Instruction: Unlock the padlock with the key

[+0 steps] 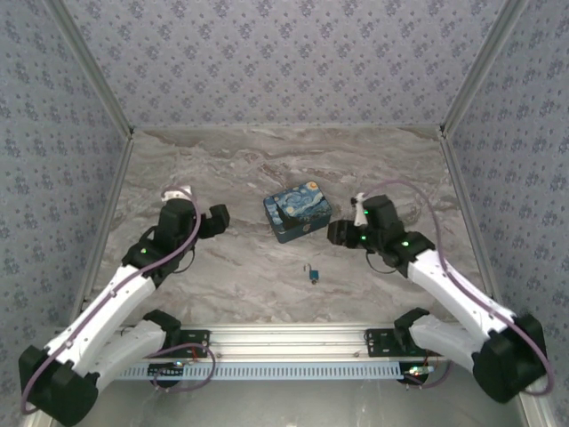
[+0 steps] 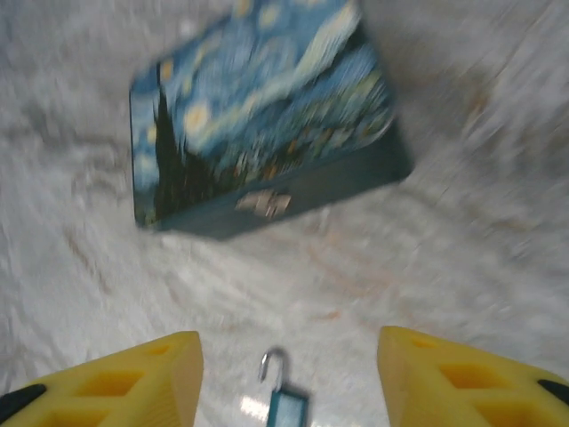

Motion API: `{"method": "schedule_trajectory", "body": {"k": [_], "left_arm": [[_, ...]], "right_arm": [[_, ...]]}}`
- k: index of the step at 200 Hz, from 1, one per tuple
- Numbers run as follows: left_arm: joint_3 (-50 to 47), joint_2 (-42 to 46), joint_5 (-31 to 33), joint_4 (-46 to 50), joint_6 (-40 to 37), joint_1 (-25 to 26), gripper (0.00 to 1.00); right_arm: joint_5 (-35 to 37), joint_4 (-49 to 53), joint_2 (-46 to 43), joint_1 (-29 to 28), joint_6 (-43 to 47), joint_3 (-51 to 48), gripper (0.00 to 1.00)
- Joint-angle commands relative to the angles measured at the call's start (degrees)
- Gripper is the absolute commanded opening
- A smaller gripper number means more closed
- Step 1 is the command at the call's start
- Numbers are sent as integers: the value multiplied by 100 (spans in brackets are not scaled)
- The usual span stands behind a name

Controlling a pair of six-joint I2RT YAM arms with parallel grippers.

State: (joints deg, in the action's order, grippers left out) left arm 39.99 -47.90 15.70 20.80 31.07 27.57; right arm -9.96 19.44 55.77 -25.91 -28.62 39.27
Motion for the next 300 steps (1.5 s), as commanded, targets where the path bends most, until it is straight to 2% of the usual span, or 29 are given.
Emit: {"method": "schedule_trajectory", "body": {"k": [1, 31, 62, 97, 141, 183, 208, 238, 266, 286, 300], "left_arm": [[-133, 329, 819, 123, -564, -71, 99], [-325, 663, 1298, -162, -1042, -76, 99], [-683, 1007, 1429, -597, -1494, -85, 99], [-1235, 1508, 1391, -1062, -1950, -93, 99], [-1441, 1749, 1457, -1106, -2072, -180, 99], [-1528, 1589, 1424, -1054, -2031, -394, 99], [-1581, 1422, 1352, -1060, -1935, -599, 99], [-1669, 1256, 1131, -1192, -1823, -962, 99], [-1687, 984, 841, -1338, -1667, -1237, 100], [-1687, 769, 756, -1474, -1652, -1306, 99], [-1718, 644, 773, -1619, -1698, -1368, 100]], "right_arm": [[301, 86, -489, 560, 83, -200, 62], [295, 9, -1059, 1534, 241, -422, 75], [502, -44, -1424, 2369, 428, -616, 100], [1170, 153, -1560, 2748, 1032, -449, 100], [1974, -519, -1667, 2977, 1424, -793, 100], [2406, -1763, -1841, 3047, 2025, -1970, 100], [2488, -2411, -1816, 3140, 1938, -2524, 100], [2798, -3734, -1438, 3269, 1553, -3173, 100], [1954, -4614, -751, 3517, 1855, -3164, 100], [1361, -5137, 53, 3492, 2129, -2928, 100], [1229, -5584, 671, 3342, 2360, -2742, 100]]}}
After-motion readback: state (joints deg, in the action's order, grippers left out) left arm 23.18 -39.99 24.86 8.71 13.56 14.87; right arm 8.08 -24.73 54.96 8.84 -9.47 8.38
